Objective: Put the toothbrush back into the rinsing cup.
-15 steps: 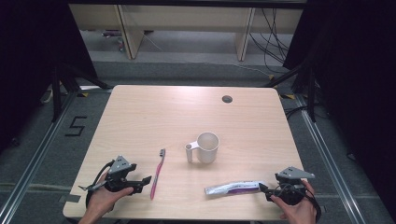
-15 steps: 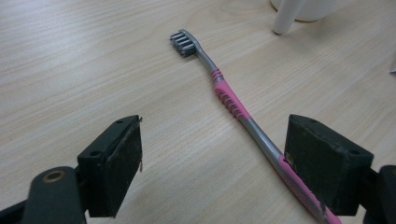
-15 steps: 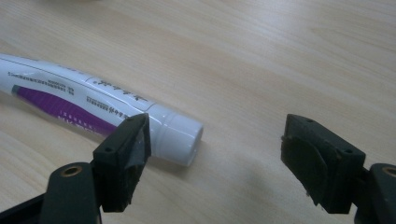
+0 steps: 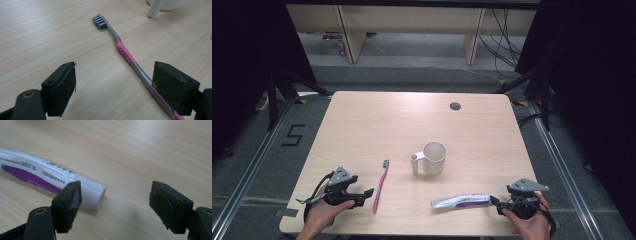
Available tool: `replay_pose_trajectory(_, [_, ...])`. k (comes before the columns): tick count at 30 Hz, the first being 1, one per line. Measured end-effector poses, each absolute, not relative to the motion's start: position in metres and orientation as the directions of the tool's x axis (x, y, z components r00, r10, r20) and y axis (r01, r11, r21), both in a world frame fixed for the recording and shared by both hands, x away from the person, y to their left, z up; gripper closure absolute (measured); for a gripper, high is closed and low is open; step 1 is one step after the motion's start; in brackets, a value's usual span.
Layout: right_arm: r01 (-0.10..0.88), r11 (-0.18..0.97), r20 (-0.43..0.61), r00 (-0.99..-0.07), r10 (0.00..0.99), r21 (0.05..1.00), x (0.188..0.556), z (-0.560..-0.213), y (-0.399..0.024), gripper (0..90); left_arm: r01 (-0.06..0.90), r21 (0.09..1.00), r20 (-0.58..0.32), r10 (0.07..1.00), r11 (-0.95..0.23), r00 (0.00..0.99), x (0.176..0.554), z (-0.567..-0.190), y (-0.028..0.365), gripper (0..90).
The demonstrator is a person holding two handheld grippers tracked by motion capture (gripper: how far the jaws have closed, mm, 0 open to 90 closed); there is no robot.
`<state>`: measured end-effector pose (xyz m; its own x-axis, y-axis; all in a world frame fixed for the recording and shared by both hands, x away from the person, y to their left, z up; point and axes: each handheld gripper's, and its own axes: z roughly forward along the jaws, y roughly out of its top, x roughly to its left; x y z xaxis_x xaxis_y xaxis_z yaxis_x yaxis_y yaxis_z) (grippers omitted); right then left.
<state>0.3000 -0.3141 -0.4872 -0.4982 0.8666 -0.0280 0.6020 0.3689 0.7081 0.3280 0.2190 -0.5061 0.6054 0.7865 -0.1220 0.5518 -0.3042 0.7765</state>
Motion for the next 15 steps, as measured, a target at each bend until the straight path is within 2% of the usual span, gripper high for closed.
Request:
replay_pose_trajectory(5, [0.62, 0.359, -0.013, -0.49, 0.872, 0.698, 0.2992, -0.4863, -0.3135, 27.2, 0.556, 0.772, -0.125, 0.783, -0.309, 0.609, 0.3287, -0.5067, 0.2193, 18.9])
replay_pose_trajectory(8, [0.6, 0.378, -0.021, -0.515, 0.857, 0.705, 0.3015, -0.4888, -0.3145, 27.5, 0.559, 0.774, -0.13, 0.789, -0.298, 0.6, 0.3286, -0.5073, 0.2188, 18.9])
replay_pose_trajectory(10, [0.65, 0.325, 0.034, -0.475, 0.879, 0.687, 0.298, -0.4874, -0.3107, 27.8, 0.561, 0.77, -0.132, 0.785, -0.303, 0.606, 0.3289, -0.5072, 0.2194, 18.9])
replay_pose_trajectory(15, [0.624, 0.359, -0.008, -0.492, 0.87, 0.694, 0.2996, -0.4872, -0.3139, 27.8, 0.563, 0.768, -0.134, 0.783, -0.305, 0.607, 0.3294, -0.5079, 0.2193, 18.9])
